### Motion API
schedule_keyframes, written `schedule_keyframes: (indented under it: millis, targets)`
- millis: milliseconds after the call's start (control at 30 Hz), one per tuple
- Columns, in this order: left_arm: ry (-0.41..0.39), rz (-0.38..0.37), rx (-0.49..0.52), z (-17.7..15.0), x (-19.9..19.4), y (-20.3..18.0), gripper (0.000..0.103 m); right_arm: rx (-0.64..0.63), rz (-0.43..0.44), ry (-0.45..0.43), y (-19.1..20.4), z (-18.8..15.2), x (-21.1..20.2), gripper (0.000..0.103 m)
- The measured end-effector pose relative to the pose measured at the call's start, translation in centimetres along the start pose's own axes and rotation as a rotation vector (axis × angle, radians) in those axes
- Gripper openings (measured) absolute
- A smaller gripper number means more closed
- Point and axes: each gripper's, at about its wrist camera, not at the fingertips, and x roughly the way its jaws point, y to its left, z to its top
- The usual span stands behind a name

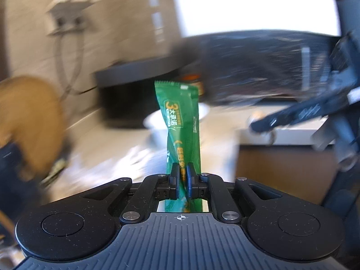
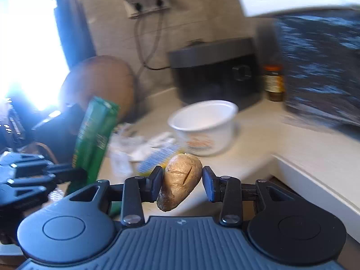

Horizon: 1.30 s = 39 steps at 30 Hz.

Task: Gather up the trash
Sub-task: 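Carry the brown peel and green wrapper down into the green trash bin and release both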

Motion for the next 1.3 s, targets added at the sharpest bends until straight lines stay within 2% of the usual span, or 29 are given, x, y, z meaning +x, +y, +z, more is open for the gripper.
schedule_keyframes:
  millis: [100, 267, 400, 500, 600, 767, 867, 967, 1033, 1100, 1167, 1300]
  targets:
    - [-0.027, -0.123, 0.025, 0.6, 1.6, -4.3, 0.009, 0.021, -0.1, -0.004, -3.0, -2.7, -2.1, 0.038]
    - [-0.011, -0.313, 0.033, 0.7, 4.9, -10.1, 0.009, 0.124, -0.217, 0.013, -8.7, -6.9, -5.2, 0.038]
    - [-0.018, -0.414, 0.001, 0.2, 6.8, -13.0, 0.008, 0.206, -0.3, 0.002, -12.8, -10.9, -7.1, 0.038]
    - [-0.009, -0.465, -0.064, -2.0, 8.9, -14.7, 0.008, 0.287, -0.343, 0.01, -15.5, -14.6, -7.9, 0.038]
    - [0.044, -0.493, -0.136, -5.9, 11.6, -16.4, 0.008, 0.371, -0.368, 0.029, -17.7, -18.5, -8.4, 0.038]
    - [0.231, -0.496, -0.316, -12.6, 18.2, -17.7, 0.008, 0.474, -0.42, 0.041, -19.8, -24.2, -8.7, 0.038]
    - [0.266, -0.468, -0.319, -15.1, 21.2, -18.6, 0.009, 0.443, -0.446, 0.072, -19.8, -25.2, -7.9, 0.038]
    - [0.293, -0.438, -0.379, -17.3, 24.1, -18.9, 0.01, 0.413, -0.434, 0.081, -19.4, -25.7, -7.2, 0.038]
    - [0.385, -0.418, -0.407, -18.6, 26.3, -19.3, 0.01, 0.401, -0.43, 0.102, -19.2, -26.1, -6.4, 0.038]
    - [0.471, -0.454, -0.457, -20.0, 27.6, -19.0, 0.013, 0.379, -0.432, 0.129, -18.9, -26.6, -5.5, 0.038]
    - [0.491, -0.488, -0.508, -21.2, 27.8, -18.5, 0.014, 0.352, -0.437, 0.157, -18.4, -26.9, -4.6, 0.038]
    - [0.442, -0.457, -0.518, -21.5, 26.8, -17.2, 0.015, 0.34, -0.415, 0.215, -17.9, -27.7, -2.7, 0.038]
